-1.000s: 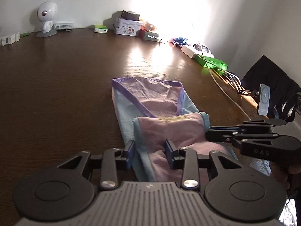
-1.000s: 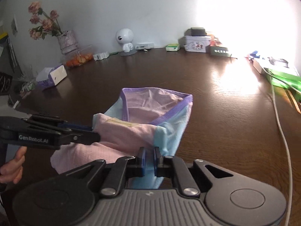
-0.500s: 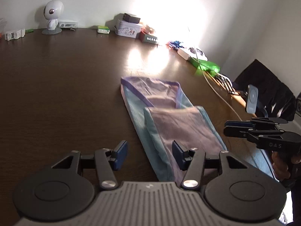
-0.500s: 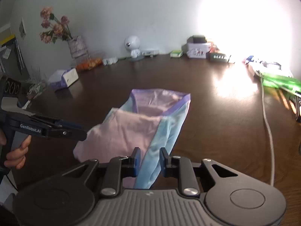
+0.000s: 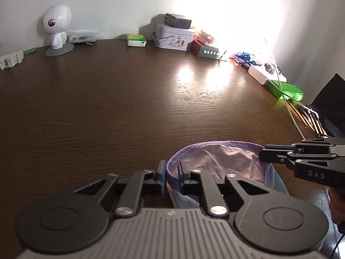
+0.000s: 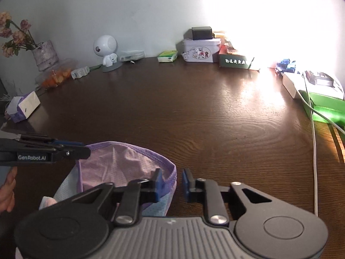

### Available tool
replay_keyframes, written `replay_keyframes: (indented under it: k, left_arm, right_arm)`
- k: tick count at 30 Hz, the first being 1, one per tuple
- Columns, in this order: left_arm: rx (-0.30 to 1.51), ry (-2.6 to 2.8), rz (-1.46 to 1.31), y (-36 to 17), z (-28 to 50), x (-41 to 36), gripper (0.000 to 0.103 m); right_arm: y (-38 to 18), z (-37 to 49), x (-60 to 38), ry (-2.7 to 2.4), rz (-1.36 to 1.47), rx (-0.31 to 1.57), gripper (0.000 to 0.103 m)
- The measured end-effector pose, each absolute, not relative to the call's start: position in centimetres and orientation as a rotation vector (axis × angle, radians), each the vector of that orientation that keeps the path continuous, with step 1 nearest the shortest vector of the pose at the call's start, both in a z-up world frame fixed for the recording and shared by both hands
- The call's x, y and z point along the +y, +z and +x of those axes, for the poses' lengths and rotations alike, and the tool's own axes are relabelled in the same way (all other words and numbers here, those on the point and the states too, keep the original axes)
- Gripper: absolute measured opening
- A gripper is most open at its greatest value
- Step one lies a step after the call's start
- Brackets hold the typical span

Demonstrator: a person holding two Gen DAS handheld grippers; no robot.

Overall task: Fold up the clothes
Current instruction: 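Grasp the folded end again and fold it over once more with both grippers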

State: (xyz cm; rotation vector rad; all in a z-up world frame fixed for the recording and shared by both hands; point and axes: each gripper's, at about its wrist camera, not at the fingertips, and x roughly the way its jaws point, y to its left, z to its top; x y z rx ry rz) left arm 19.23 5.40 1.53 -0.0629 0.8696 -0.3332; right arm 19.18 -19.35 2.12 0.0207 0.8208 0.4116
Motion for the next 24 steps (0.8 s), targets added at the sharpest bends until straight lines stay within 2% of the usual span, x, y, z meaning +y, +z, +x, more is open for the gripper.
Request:
replay_keyframes:
  k: [1, 4, 8, 11, 19, 21, 22, 23, 24]
  left_arm:
    - [0.869, -0.327, -0.075, 1.5, 19.1, 5.5, 0.003]
    - [0.852, -0.319, -0.106, 2.3, 17.9, 5.8, 0.002]
    - [0.722, -0.355, -0.070, 6.0, 11.4, 5.9, 0.002]
    - [0.661, -0.376, -0.041, 6.9, 6.1, 6.1, 0.002]
    - [0.776, -0.340, -0.038, 2.9, -1.5, 6.0, 0.006]
    - [0.751, -0.364, -0.088, 3.9, -2.5, 7.2, 0.015]
    - [0.731, -0.379, -0.122, 4.6, -2.7, 7.7, 0.029]
    - [0.705, -0.383, -0.148, 5.3, -2.5, 7.8, 0.039]
    - [0.682, -0.380, -0.145, 5.6, -2.0, 7.4, 0.039]
  right_arm:
    - [2.2, 19.1, -19.3, 0.413, 0.023, 0.818, 0.004]
    - [3.0, 18.0, -19.4, 0.410, 0.011, 0.794, 0.002]
    - [6.9, 12.9, -20.6, 0.474, -0.005, 0.679, 0.002]
    - [8.1, 7.7, -21.4, 0.533, -0.039, 0.634, 0.002]
    - [3.5, -0.2, -22.4, 0.530, -0.051, 0.790, 0.003]
    - [4.0, -1.7, -22.8, 0.542, -0.059, 0.774, 0.007]
    - [4.5, -2.4, -23.2, 0.548, -0.056, 0.751, 0.010]
    - [5.2, -2.5, -23.5, 0.551, -0.032, 0.718, 0.018]
    - [5.9, -2.1, -23.3, 0.543, -0.016, 0.684, 0.022]
